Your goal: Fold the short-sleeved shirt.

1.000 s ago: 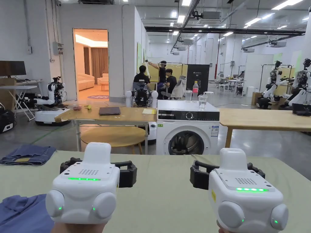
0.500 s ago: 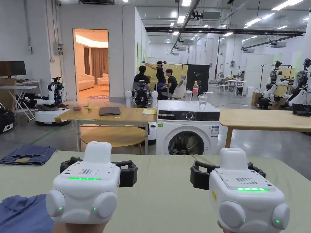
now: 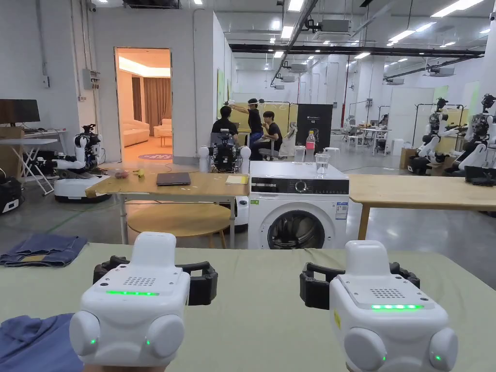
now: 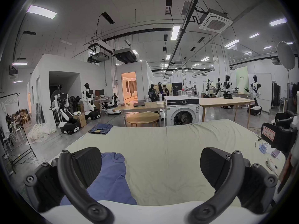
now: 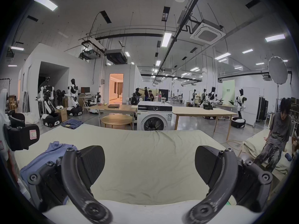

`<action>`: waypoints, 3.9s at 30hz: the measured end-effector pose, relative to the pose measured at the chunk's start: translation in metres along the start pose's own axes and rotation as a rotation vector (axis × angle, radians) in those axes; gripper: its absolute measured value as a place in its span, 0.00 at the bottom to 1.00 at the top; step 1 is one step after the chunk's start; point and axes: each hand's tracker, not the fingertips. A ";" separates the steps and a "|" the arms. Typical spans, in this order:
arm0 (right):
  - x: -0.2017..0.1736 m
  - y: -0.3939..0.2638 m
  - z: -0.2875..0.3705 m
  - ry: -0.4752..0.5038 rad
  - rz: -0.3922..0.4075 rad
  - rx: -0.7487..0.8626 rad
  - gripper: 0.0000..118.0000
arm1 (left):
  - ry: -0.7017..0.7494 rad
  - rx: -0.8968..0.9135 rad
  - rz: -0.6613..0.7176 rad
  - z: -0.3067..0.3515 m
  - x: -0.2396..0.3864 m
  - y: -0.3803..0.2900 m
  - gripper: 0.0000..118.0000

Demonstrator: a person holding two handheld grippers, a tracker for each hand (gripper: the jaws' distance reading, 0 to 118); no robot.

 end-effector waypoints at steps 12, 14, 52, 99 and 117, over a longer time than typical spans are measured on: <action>0.001 -0.005 -0.005 0.016 -0.013 -0.019 0.95 | 0.005 -0.008 0.006 -0.005 -0.001 -0.006 1.00; 0.000 -0.005 -0.005 0.013 -0.009 -0.014 0.95 | 0.002 -0.007 0.011 -0.006 -0.001 -0.006 1.00; -0.165 -0.014 -0.003 0.396 0.063 -0.016 0.00 | 0.334 -0.055 0.082 0.070 -0.184 -0.032 0.00; -0.013 -0.092 -0.031 0.129 0.067 -0.185 0.00 | -0.315 -0.515 -0.061 -0.220 -0.031 -0.124 0.00; 0.145 -0.102 0.021 -0.147 0.010 -0.209 0.00 | -0.750 -0.645 -0.426 -0.130 0.312 -0.187 0.00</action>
